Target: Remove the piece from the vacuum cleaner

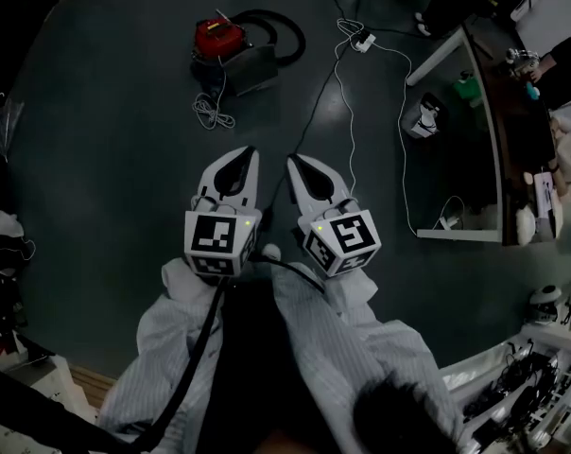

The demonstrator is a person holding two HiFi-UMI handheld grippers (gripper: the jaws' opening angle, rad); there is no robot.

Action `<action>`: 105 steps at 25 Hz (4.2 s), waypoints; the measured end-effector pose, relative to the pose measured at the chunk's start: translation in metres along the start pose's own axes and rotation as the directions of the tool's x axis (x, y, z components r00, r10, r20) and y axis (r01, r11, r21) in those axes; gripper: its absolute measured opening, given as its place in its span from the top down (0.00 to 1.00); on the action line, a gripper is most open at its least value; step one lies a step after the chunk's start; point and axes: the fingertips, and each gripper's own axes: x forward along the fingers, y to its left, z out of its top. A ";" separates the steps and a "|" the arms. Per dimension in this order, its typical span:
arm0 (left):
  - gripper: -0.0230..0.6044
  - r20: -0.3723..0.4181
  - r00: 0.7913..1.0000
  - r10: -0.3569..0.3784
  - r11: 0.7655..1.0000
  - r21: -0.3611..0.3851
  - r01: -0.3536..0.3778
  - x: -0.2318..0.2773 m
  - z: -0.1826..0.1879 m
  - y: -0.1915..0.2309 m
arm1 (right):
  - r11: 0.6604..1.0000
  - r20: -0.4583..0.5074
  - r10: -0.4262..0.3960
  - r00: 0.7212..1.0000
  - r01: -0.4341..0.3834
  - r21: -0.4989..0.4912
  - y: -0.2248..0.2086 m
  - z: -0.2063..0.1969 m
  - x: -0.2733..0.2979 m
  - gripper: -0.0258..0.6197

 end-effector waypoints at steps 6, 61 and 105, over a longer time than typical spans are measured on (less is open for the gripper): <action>0.96 -0.020 0.999 0.039 0.999 -0.013 -0.039 0.018 -0.005 0.014 | 1.000 -0.019 0.001 1.000 -0.001 0.015 -0.017 -0.007 0.018 0.96; 0.77 -0.619 0.785 0.028 0.997 0.072 0.021 0.735 -0.349 0.517 | 0.584 -0.886 0.235 0.400 -0.786 -0.200 -0.467 -0.403 0.753 0.67; 0.80 -0.661 0.747 0.069 0.998 0.043 -0.054 0.756 -0.405 0.551 | 0.152 -0.987 0.162 -0.007 -0.988 0.032 -0.466 -0.484 0.691 0.92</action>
